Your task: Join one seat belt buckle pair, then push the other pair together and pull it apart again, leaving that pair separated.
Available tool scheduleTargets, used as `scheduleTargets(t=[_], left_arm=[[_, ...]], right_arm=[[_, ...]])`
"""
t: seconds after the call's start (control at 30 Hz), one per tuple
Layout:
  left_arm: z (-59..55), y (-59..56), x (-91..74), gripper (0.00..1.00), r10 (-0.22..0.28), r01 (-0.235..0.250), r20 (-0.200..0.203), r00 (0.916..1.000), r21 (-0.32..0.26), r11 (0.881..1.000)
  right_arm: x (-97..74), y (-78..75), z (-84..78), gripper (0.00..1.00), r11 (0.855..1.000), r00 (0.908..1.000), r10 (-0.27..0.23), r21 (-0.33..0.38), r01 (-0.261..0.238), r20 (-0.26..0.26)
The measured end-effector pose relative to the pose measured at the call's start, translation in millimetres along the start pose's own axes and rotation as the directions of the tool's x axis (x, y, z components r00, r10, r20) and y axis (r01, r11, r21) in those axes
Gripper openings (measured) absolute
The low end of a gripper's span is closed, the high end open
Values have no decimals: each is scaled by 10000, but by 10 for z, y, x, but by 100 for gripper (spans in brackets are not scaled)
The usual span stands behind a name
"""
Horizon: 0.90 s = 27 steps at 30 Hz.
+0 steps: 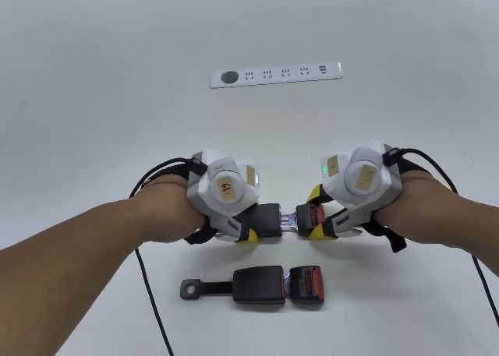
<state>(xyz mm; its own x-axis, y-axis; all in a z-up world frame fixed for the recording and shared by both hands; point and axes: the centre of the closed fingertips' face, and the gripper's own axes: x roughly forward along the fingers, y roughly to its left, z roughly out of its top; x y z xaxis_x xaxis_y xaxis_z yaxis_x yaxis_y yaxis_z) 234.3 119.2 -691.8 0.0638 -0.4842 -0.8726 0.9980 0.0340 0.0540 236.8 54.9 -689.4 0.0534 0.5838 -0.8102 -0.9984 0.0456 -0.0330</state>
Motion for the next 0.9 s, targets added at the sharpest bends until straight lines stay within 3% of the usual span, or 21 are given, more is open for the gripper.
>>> scheduleTargets(t=[0.13, 0.9], left_arm=[[3, -2, 0, 34, -68, 68, -10, 10000, 0, 10000], [-8, 2, -1, 33, -107, 121, 369, 9993, -396, 9991]], right_arm=[[-12, 1, -1, 31, 9999, 9997, 46, 143, -50, 224], [26, 8, 66, 30, 9996, 9997, 156, 244, -161, 202]])
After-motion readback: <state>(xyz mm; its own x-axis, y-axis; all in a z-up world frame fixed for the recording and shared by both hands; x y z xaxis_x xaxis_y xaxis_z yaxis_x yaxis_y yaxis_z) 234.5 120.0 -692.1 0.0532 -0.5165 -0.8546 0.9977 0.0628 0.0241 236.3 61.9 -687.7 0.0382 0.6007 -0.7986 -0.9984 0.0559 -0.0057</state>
